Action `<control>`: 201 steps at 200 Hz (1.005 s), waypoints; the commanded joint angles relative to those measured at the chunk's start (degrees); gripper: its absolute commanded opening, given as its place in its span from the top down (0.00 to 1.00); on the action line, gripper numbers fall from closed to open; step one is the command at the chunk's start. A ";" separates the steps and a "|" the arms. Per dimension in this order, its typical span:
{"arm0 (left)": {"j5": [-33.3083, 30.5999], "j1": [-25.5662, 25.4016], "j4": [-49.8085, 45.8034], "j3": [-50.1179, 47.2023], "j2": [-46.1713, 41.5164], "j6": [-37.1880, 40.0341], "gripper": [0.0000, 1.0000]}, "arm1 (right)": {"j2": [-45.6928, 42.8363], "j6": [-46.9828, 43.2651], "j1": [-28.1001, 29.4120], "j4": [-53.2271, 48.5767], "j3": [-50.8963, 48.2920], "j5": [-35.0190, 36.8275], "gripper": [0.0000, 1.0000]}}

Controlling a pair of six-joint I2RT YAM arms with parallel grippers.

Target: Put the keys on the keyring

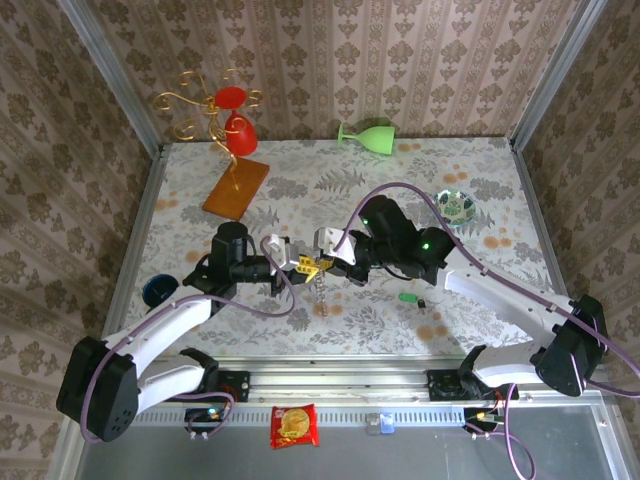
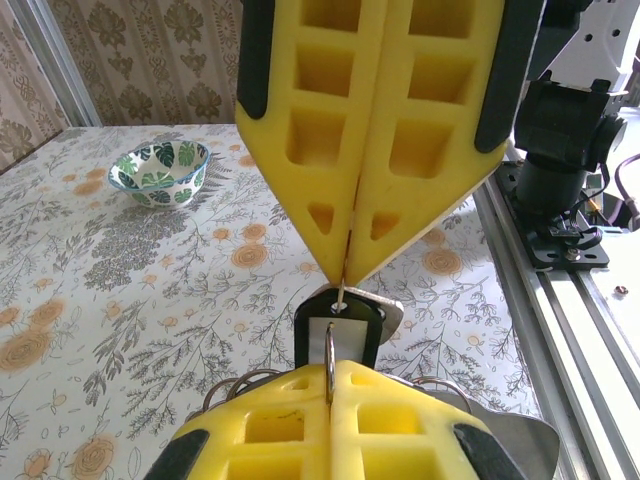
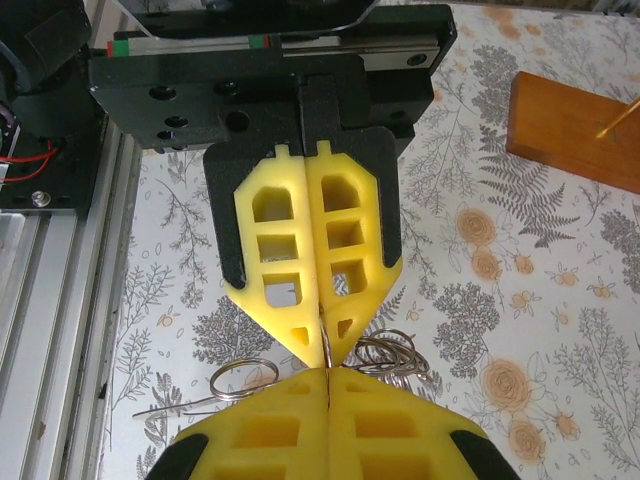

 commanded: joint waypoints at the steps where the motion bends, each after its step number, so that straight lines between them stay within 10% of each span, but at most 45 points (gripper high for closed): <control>1: 0.72 -0.53 1.07 1.52 0.03 1.15 1.00 | 0.87 0.47 -0.30 -1.09 2.00 -1.32 1.00; 201: 0.57 -0.62 0.70 1.17 0.03 2.07 1.00 | 0.52 0.04 -0.55 -2.33 2.36 -0.98 1.00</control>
